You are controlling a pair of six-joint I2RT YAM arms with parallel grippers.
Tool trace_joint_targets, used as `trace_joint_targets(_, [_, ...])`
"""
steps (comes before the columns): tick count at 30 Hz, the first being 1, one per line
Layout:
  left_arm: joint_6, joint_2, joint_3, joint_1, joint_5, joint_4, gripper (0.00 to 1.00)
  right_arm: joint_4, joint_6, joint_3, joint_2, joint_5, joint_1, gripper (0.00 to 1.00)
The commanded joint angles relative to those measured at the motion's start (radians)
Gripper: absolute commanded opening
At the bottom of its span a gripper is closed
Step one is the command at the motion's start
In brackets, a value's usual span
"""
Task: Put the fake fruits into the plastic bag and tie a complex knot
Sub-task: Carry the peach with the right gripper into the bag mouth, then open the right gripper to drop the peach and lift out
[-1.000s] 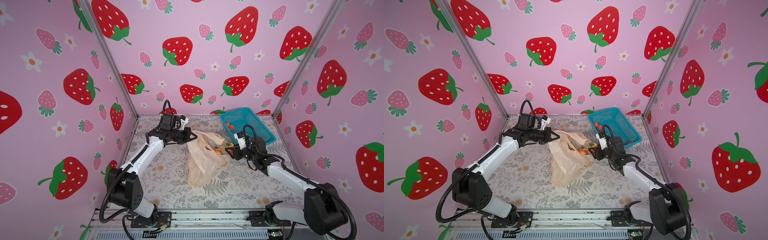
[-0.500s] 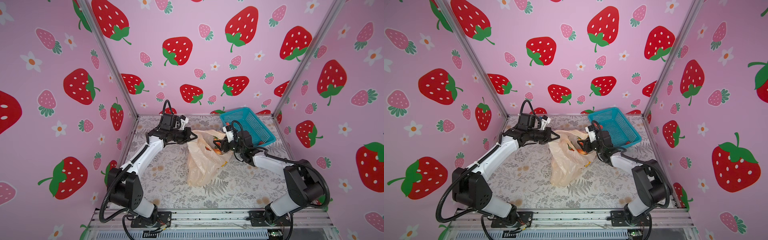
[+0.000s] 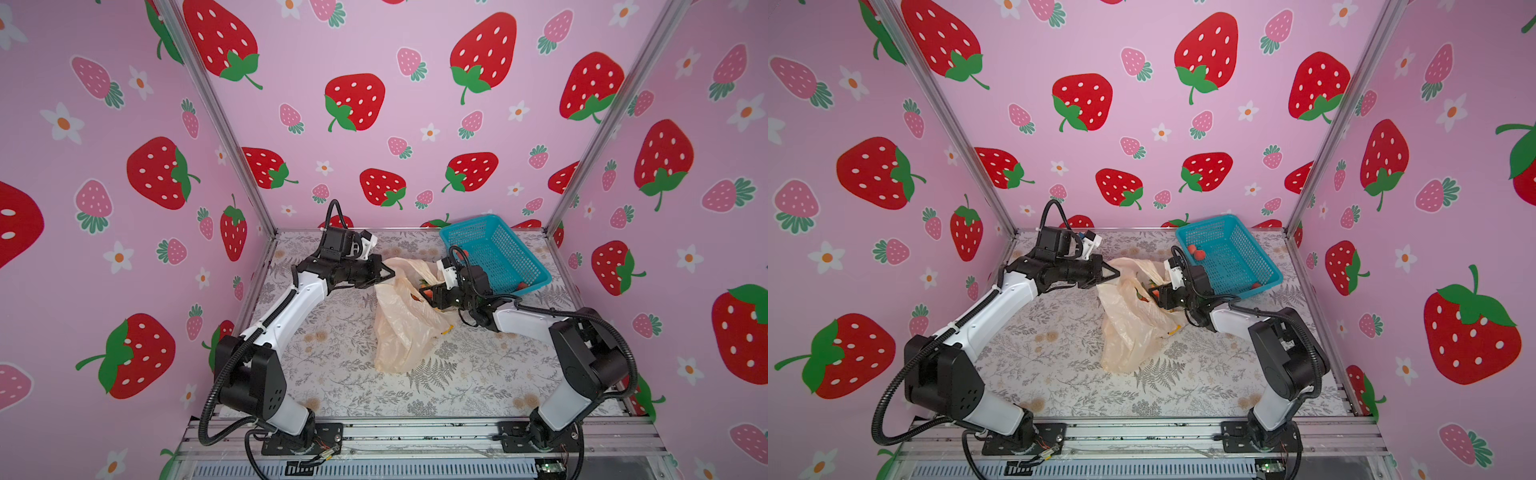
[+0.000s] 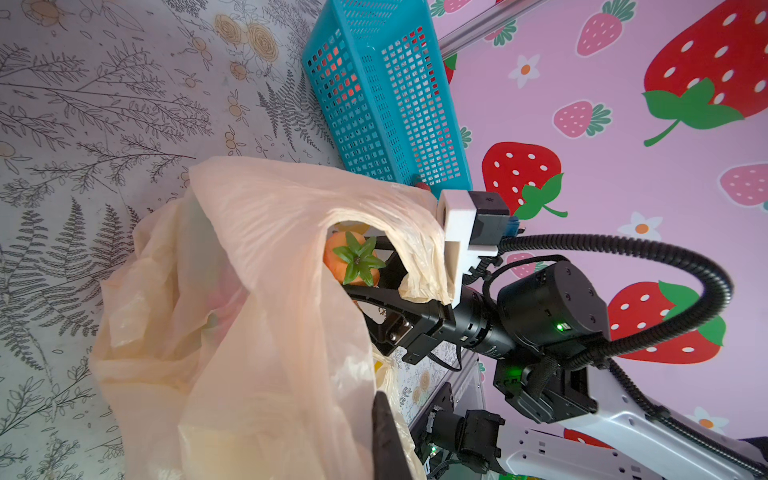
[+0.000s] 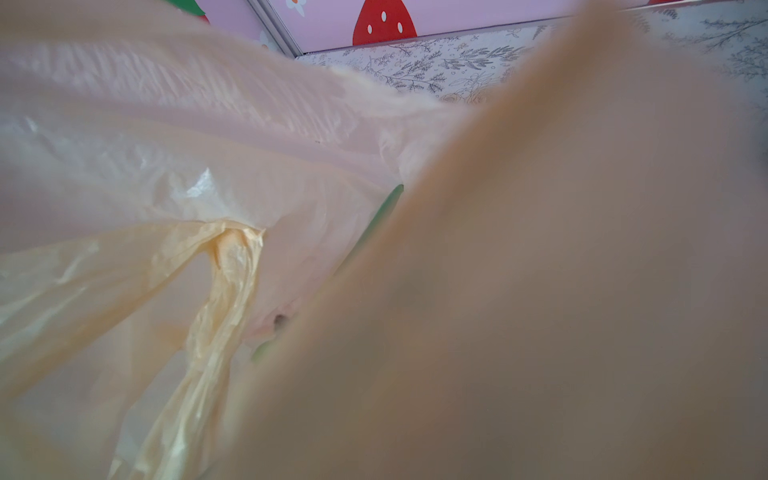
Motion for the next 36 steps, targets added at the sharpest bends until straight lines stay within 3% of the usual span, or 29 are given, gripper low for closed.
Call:
trace_joint_targets(1, [0.0,-0.013,0.003,-0.006,0.014,0.006,0.0,-0.019,0.015,-0.006,-0.063,0.015,0.004,0.63])
trace_joint_targets(9, [0.007,-0.012,0.004,-0.006,0.007,0.003,0.0,-0.018,0.0,-0.026,-0.143,0.017,0.003,0.73])
trace_joint_targets(18, [0.01,-0.008,0.006,-0.006,0.006,-0.004,0.0,-0.046,-0.012,-0.013,-0.157,-0.038,-0.006,0.74])
trace_joint_targets(29, [-0.006,-0.041,-0.013,0.05,-0.047,0.022,0.0,-0.312,-0.229,-0.061,-0.403,-0.197,-0.088,0.7])
trace_joint_targets(32, [-0.018,-0.042,-0.014,0.075,-0.036,0.028,0.0,-0.329,-0.231,-0.071,-0.461,-0.194,-0.126,0.7])
trace_joint_targets(36, [-0.017,-0.045,-0.024,0.086,-0.042,0.04,0.0,-0.291,-0.147,-0.071,-0.457,-0.17,-0.262,0.7])
